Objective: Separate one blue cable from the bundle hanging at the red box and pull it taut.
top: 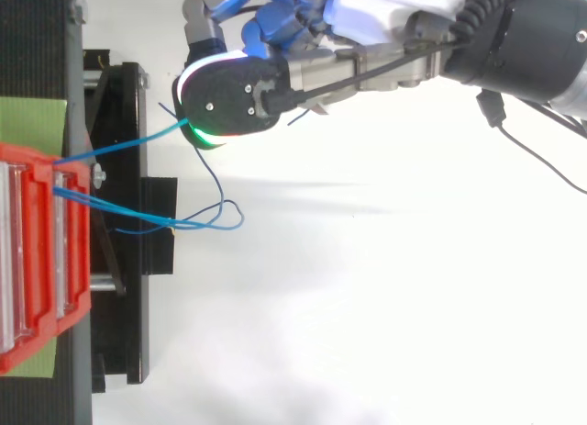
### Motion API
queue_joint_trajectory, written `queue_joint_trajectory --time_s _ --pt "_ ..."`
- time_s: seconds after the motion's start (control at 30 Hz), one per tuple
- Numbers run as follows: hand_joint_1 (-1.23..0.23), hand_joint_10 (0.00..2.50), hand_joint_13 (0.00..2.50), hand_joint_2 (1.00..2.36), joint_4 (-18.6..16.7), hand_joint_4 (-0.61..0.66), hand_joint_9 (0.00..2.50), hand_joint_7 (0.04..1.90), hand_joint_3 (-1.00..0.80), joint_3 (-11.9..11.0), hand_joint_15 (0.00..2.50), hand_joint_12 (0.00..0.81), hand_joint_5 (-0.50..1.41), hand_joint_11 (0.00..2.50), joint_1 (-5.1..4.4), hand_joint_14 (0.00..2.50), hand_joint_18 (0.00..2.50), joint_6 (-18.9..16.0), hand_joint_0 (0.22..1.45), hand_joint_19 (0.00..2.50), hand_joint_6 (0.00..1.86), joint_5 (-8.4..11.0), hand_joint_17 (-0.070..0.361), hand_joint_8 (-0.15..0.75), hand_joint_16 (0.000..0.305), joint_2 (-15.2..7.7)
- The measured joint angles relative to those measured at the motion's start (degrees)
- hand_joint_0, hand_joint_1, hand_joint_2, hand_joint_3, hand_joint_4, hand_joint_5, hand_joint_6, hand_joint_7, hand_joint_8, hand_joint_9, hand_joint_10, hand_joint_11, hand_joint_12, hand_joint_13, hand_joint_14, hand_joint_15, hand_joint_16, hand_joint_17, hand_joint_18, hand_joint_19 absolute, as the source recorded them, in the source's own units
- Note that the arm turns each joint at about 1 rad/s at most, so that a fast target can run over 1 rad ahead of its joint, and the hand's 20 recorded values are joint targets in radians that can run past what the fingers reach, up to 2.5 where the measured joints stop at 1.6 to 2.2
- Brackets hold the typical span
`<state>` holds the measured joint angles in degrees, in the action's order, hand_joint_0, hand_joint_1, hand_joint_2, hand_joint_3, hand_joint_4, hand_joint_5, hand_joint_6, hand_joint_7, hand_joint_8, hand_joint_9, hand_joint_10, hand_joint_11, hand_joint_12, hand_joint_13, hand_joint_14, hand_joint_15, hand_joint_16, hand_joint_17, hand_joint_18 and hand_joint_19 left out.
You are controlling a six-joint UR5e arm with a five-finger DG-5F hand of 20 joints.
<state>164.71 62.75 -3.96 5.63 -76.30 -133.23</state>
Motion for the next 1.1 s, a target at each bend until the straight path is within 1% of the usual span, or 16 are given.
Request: queue_joint_trajectory --time_s 0.13,0.2,0.3,0.37,0.4,0.47,0.63,0.73,0.9,0.97,1.07,1.1 --pt "-0.7 1.16 0.9 1.03 0.0 0.11 0.79 1.34 -0.05 0.0 1.2 0.319 -0.18 1.69 0.0 2.48 1.09 0.0 0.61 1.56 0.93 0.01 0.083 0.276 0.037 -0.01" --pt "-0.71 1.14 0.9 1.03 0.0 0.09 0.78 1.34 -0.05 0.01 1.21 0.318 -0.18 1.74 0.0 2.45 1.08 0.0 0.62 1.55 0.93 0.01 0.084 0.275 0.037 -0.01" --pt "-0.71 1.16 0.89 1.03 0.0 0.09 0.77 1.29 -0.11 0.01 1.21 0.317 -0.19 1.7 -0.01 2.45 1.07 0.0 0.63 1.55 0.94 0.01 0.083 0.272 0.037 0.01" --pt "-0.7 1.16 0.89 1.02 0.0 0.11 0.77 1.25 -0.23 0.01 1.16 0.309 -0.19 1.7 -0.01 2.47 1.07 0.0 0.64 1.55 0.93 0.01 0.082 0.269 0.037 -0.01" --pt "-0.69 1.16 0.89 1.02 0.0 0.12 0.77 1.25 -0.25 0.01 1.17 0.31 -0.19 1.7 -0.01 2.48 1.07 0.0 0.64 1.55 0.93 0.01 0.083 0.268 0.037 0.01" --pt "-0.65 1.17 0.9 1.01 0.0 0.14 0.77 1.21 -0.36 0.01 1.15 0.314 -0.2 1.67 -0.01 2.49 1.08 0.0 0.63 1.54 0.93 0.01 0.083 0.272 0.037 0.01" --pt "-0.57 1.18 0.91 1.0 0.12 0.16 0.8 1.17 -0.5 0.0 1.17 0.311 -0.2 1.67 -0.15 2.5 1.09 -0.18 0.61 1.56 0.93 0.01 0.081 0.279 0.036 0.0" --pt "-0.52 1.19 0.92 1.0 0.14 0.16 0.81 1.16 -0.5 0.0 1.14 0.312 -0.2 1.66 -0.23 2.5 1.11 -0.41 0.59 1.56 0.92 0.01 0.082 0.276 0.037 0.02" --pt "-0.52 1.19 0.92 1.0 0.17 0.16 0.82 1.18 -0.5 0.0 1.15 0.314 -0.19 1.67 -0.26 2.5 1.12 -0.51 0.59 1.55 0.92 0.01 0.083 0.278 0.037 0.01" --pt "-0.53 1.18 0.92 1.0 0.17 0.16 0.82 1.2 -0.5 0.0 1.14 0.312 -0.19 1.67 -0.27 2.5 1.11 -0.52 0.61 1.56 0.91 0.01 0.081 0.277 0.036 0.01" --pt "-0.6 1.18 0.92 1.01 0.18 0.16 0.82 1.25 -0.35 0.0 1.17 0.311 -0.18 1.68 -0.27 2.5 1.11 -0.53 0.62 1.54 0.91 0.01 0.081 0.274 0.036 0.0" --pt "-0.61 1.18 0.92 1.02 0.18 0.16 0.82 1.26 -0.33 0.0 1.17 0.314 -0.18 1.68 -0.27 2.5 1.11 -0.53 0.62 1.54 0.92 0.01 0.081 0.274 0.036 0.0"
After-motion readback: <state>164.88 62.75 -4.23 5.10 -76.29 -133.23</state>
